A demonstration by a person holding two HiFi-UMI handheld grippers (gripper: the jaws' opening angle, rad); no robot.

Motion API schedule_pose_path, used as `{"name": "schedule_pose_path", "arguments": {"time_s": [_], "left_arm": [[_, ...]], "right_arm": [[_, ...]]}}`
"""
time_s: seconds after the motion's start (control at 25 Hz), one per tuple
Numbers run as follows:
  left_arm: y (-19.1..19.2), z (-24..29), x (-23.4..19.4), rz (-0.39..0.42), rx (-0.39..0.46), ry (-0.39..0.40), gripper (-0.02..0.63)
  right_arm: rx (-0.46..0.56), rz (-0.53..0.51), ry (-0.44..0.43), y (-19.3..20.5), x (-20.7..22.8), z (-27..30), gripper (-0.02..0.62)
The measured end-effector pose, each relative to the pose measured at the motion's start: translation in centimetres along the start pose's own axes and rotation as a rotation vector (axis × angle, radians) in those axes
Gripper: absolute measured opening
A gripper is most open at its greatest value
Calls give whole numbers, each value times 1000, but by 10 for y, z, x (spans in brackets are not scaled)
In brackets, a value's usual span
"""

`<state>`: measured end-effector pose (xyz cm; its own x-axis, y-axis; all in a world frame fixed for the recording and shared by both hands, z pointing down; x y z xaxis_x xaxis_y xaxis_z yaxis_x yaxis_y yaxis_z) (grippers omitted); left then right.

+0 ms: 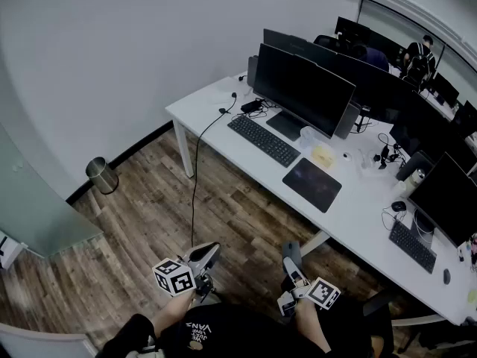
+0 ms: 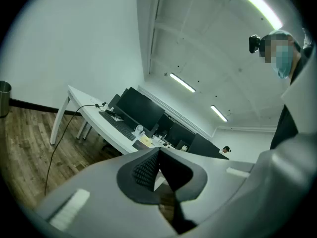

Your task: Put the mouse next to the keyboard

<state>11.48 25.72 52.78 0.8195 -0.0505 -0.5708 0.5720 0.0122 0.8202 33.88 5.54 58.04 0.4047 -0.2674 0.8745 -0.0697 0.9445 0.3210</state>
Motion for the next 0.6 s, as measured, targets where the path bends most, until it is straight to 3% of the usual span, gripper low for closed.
{"name": "schedule_pose_path", "arguments": {"time_s": [0.24,0.44,0.6], "left_arm": [[6,5,0,-16,-10,-1,2],[6,14,-14,-34,-19,13,2],[-3,30,-29,-47,-40,48,2]], "right_arm": [[16,-111,-200,-10,-19,9,178],[38,-107,-186,-14,-22,15,179],[81,-176,-273,-27,-39,35,179]]}}
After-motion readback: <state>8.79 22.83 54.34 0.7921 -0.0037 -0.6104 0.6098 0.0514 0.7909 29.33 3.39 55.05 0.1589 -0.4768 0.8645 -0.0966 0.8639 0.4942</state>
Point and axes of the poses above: the fingertips, and each gripper's own axes: z forward along the fingers, x to its right, y out of its underside, the point moved 5 cm from there along -z, backward along the fingers, and after that the axes turned 5 degrees about y, right-handed, at the moved point
